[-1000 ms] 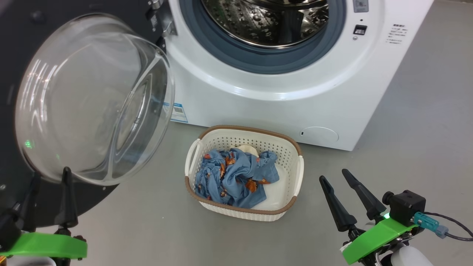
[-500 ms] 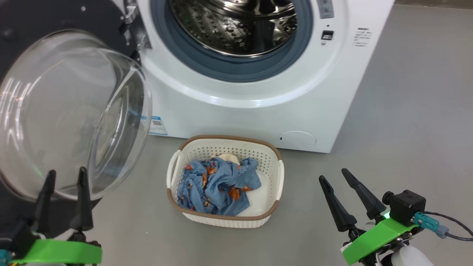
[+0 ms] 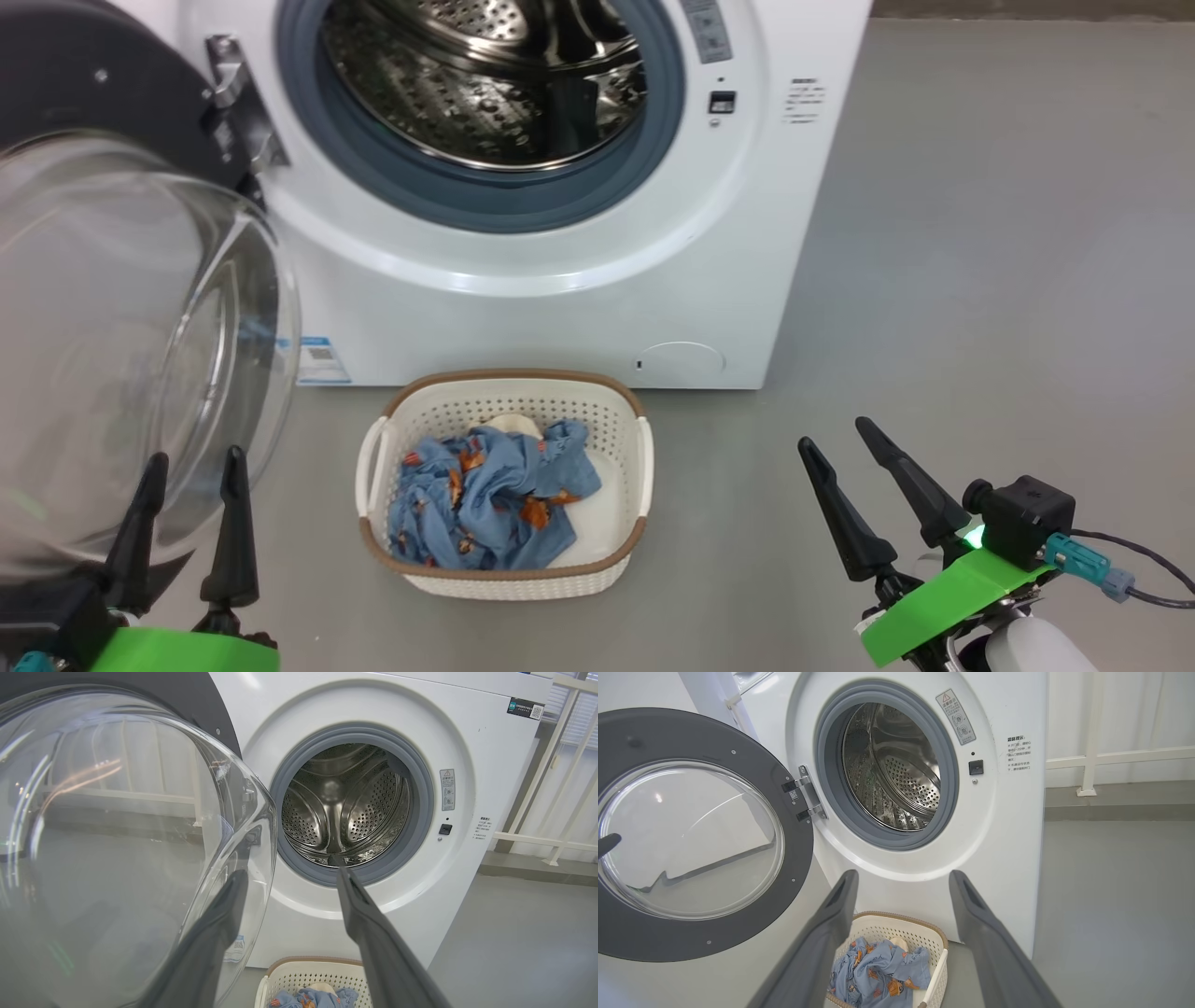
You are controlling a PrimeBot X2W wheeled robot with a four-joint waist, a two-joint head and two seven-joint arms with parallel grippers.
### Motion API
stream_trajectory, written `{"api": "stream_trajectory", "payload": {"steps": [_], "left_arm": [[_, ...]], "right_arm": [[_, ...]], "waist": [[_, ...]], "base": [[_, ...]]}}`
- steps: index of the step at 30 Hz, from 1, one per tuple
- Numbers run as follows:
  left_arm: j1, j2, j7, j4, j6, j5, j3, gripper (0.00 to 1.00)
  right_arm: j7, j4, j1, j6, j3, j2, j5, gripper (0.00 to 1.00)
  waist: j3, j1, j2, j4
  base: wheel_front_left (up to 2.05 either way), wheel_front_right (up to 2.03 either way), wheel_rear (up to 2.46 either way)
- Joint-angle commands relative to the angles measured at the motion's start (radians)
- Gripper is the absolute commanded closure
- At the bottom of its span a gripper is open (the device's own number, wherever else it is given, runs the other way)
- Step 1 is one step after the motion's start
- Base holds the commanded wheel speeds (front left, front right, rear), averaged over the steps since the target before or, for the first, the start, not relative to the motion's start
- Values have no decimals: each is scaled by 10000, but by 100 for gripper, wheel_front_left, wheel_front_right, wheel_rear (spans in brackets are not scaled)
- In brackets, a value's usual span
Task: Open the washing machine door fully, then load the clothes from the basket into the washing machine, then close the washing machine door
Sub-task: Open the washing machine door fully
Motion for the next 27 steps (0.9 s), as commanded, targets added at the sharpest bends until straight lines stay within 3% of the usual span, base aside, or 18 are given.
{"api": "stream_trajectory", "payload": {"steps": [1, 16, 27], "left_arm": [[-107, 184, -71, -236, 43, 80, 348, 0], [165, -164, -232, -63, -53, 165, 303, 0], [227, -319, -263, 113, -409, 323, 260, 0]], "right_arm": [[-120, -322, -186, 29, 126, -84, -76, 0], [-120, -608, -169, 29, -301, -267, -332, 0], [-120, -640, -179, 29, -703, -555, -675, 0]], "waist": [[-77, 0, -1, -325], [-149, 0, -1, -1225], [-129, 0, -1, -1351]], "base": [[0, 0, 0], [0, 0, 0], [0, 0, 0]]}}
